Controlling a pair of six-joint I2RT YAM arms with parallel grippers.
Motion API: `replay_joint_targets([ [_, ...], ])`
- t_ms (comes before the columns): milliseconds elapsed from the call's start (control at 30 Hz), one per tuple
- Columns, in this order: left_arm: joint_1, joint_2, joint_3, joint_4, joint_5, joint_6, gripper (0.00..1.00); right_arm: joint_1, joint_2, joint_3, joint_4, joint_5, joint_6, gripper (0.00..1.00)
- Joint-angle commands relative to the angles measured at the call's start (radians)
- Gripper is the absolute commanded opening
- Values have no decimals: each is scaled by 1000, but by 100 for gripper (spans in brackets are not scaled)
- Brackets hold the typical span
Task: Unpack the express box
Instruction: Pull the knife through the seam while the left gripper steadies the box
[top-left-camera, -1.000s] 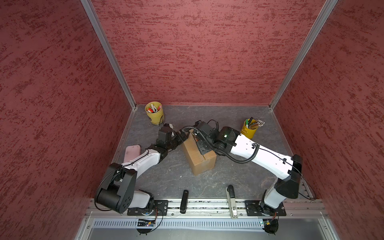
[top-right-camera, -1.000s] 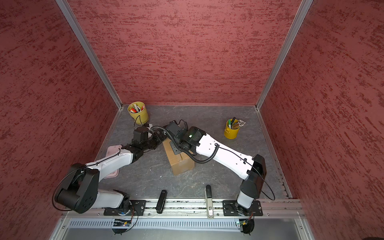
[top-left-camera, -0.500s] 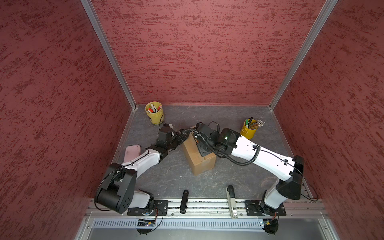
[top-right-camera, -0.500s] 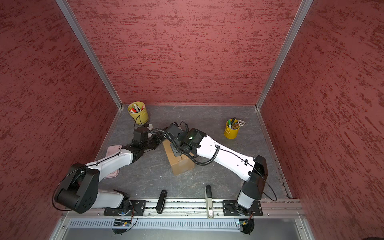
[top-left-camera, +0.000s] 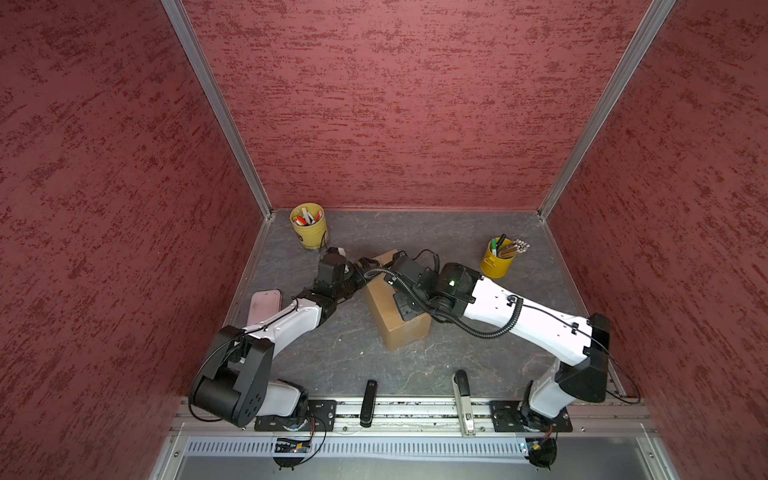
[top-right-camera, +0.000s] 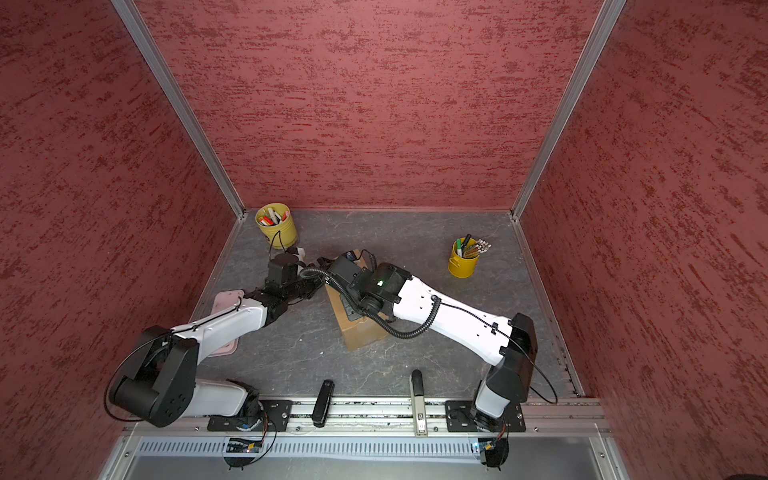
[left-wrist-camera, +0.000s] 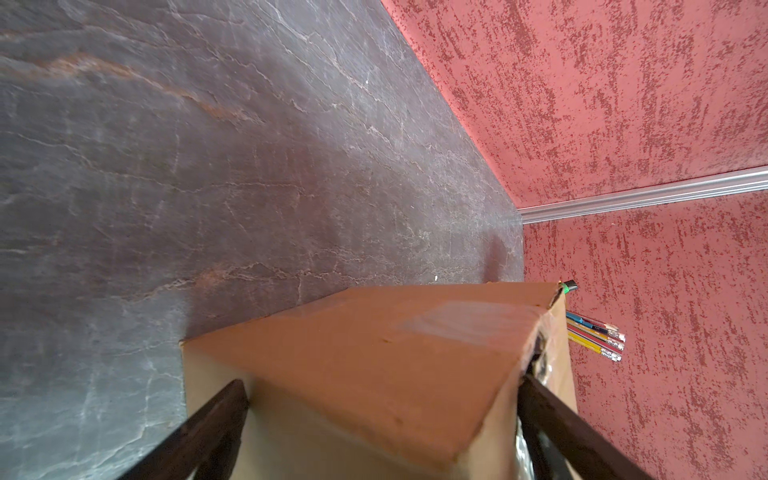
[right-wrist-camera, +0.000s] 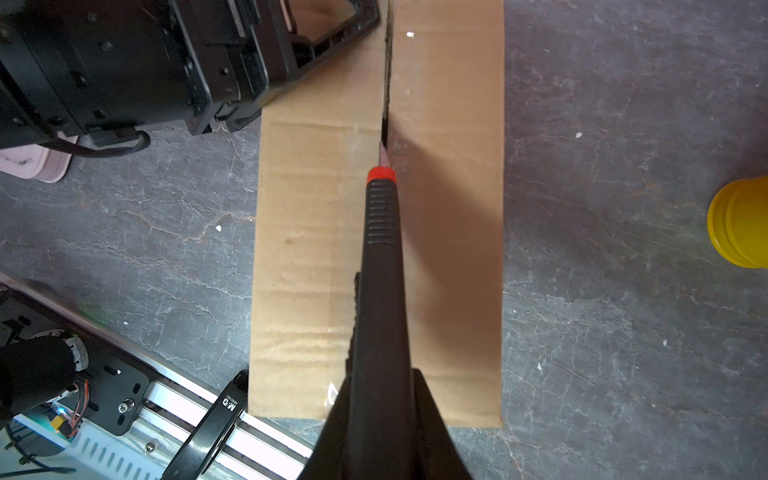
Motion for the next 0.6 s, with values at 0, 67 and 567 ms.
replay_joint_targets([
  [0, 4, 22, -24, -101, -97, -8, 100, 22, -41, -14, -78, 7, 48, 0],
  [67, 2, 23, -23, -102, -104, -9, 100, 27, -45, -19, -81, 7, 59, 0],
  [567, -10, 23, -22, -113, -140, -19, 100, 70, -75, -41, -136, 22, 147, 0],
])
